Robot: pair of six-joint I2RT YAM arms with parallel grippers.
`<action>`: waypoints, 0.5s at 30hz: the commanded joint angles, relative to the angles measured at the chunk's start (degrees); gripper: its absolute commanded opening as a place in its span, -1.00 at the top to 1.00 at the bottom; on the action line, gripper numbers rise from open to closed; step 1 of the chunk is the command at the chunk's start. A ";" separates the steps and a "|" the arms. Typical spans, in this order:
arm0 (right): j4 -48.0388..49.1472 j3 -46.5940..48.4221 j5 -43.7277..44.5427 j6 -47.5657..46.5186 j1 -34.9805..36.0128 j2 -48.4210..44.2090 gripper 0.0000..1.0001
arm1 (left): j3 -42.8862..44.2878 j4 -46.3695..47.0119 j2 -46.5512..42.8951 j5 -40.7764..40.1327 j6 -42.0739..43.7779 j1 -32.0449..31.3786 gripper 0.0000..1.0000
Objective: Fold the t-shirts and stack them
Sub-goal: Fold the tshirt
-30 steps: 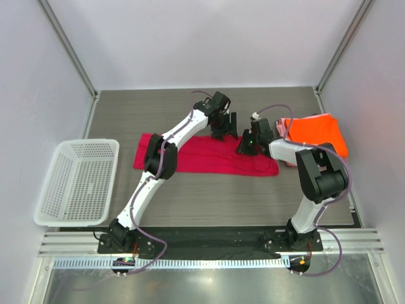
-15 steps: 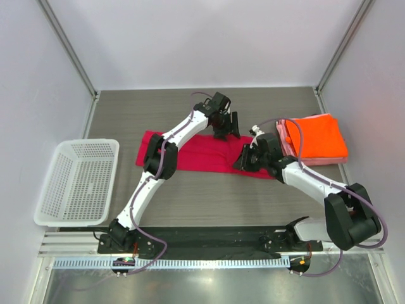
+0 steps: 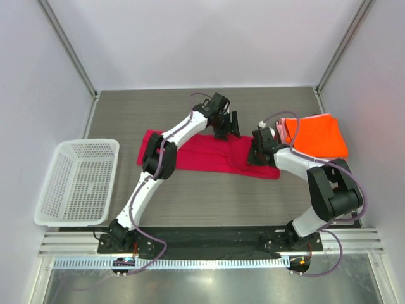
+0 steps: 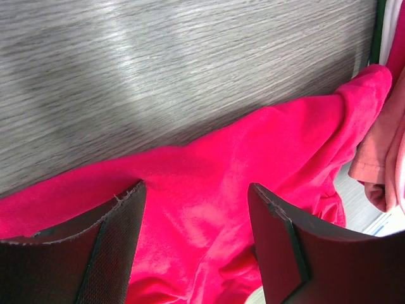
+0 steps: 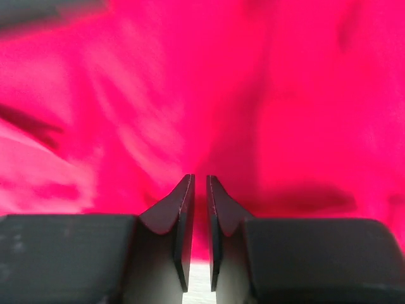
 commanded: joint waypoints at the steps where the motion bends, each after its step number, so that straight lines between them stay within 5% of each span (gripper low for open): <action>1: -3.97 -5.72 5.28 3.05 1.08 -6.62 0.63 | -4.49 -2.08 2.01 -1.43 -0.22 0.39 -0.36; 9: -11.89 -14.80 4.84 10.08 6.97 -24.21 0.67 | -4.50 -1.99 2.27 -1.43 -0.49 0.56 -0.36; 15: -13.99 -9.10 14.48 7.98 6.53 -20.39 0.59 | -4.50 -1.99 2.28 -1.52 -0.57 0.56 -0.36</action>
